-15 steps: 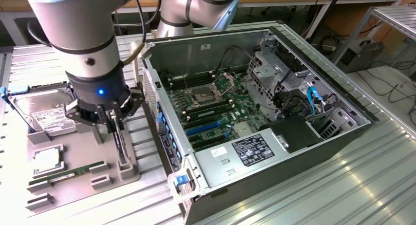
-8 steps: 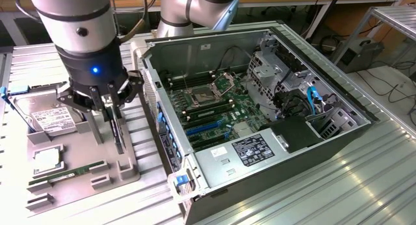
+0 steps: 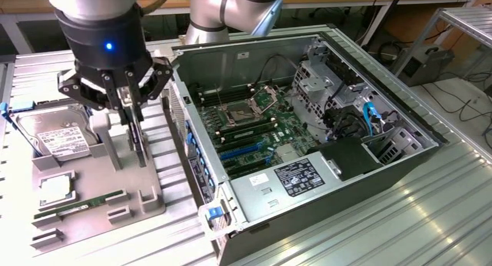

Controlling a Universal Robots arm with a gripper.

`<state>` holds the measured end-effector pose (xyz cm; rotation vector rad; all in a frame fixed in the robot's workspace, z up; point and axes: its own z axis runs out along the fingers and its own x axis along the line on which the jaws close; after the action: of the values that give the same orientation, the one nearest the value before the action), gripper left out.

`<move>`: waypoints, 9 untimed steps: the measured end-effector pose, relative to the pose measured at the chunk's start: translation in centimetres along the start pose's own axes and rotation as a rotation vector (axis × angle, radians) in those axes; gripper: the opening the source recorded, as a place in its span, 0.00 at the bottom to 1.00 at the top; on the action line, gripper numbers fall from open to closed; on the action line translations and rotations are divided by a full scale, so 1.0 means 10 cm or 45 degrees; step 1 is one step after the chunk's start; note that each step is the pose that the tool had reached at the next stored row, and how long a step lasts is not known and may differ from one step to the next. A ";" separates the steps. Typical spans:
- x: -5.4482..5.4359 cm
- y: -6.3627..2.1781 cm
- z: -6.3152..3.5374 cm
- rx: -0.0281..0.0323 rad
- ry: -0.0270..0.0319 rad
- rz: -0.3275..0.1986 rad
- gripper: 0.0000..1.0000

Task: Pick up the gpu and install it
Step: 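Pick up the gpu and move the gpu toward the slot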

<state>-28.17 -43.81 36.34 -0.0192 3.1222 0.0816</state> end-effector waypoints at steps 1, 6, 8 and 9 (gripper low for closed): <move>-0.02 0.000 -0.068 0.0001 0.0014 0.000 0.26; -0.16 -0.013 -0.298 -0.0001 0.0098 0.001 0.26; -0.23 -0.022 -0.385 -0.0001 0.0142 0.001 0.26; -0.27 -0.028 -0.434 -0.0001 0.0169 0.001 0.26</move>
<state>-25.55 -44.29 40.70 -0.0189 3.1355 0.0819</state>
